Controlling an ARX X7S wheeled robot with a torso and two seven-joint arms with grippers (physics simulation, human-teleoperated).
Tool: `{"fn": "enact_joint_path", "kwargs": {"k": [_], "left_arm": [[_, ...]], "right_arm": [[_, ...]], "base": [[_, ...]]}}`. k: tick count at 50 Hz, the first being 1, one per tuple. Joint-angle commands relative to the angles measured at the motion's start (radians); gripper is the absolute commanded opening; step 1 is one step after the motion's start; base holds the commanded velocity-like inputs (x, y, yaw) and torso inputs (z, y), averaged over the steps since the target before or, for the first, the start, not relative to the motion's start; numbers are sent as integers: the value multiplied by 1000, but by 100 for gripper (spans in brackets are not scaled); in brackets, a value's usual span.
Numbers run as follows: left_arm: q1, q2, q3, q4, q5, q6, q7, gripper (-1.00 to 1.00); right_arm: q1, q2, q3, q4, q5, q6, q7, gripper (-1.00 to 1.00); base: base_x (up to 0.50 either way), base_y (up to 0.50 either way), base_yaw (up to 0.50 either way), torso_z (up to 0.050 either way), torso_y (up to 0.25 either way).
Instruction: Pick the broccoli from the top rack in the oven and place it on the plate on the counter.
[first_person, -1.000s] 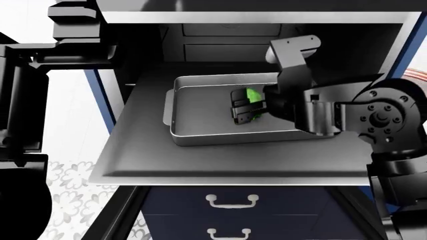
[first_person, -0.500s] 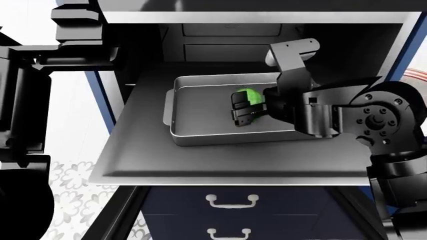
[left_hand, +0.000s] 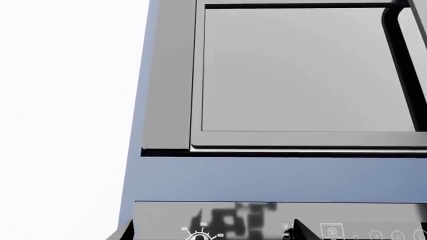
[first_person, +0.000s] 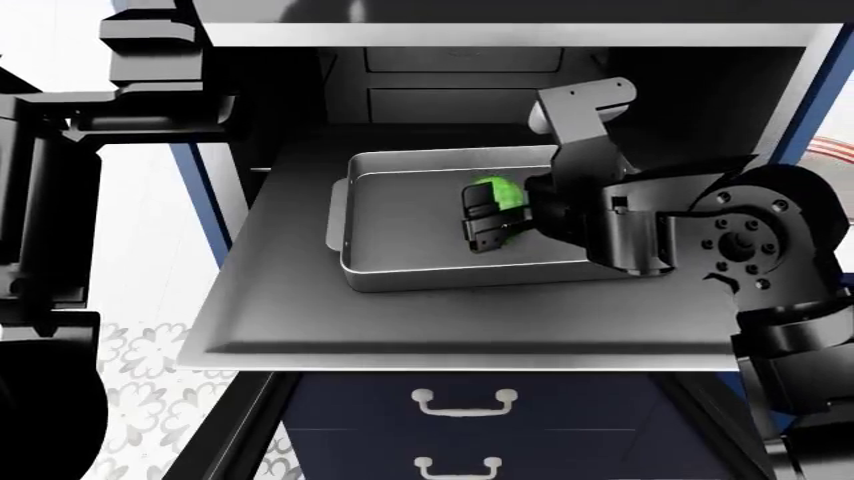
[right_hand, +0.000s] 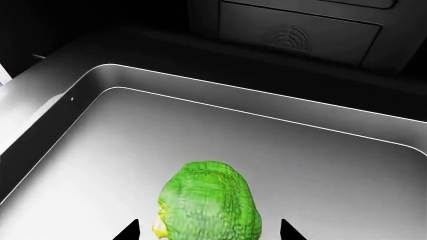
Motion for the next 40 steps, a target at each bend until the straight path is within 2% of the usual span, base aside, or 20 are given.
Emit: {"fn": "enact_joint_path", "kwargs": {"k": [1, 3, 4, 40], "left_arm": [[1, -7, 7, -2, -6, 11, -8, 100], [-1, -8, 8, -3, -8, 12, -11, 100], [-1, -9, 9, -2, -8, 12, -12, 100], [-9, -29, 33, -5, -23, 38, -35, 100]], "right_arm": [[-5, 3, -1, -6, 6, -7, -4, 100], [-4, 2, 1, -4, 5, -15, -10, 100], [-4, 3, 1, -7, 5, -19, -13, -100], [6, 39, 35, -56, 43, -35, -6, -100]], "base": [[0, 0, 0, 0, 0], [0, 0, 0, 0, 0], [0, 0, 0, 0, 0], [0, 0, 0, 0, 0]]}}
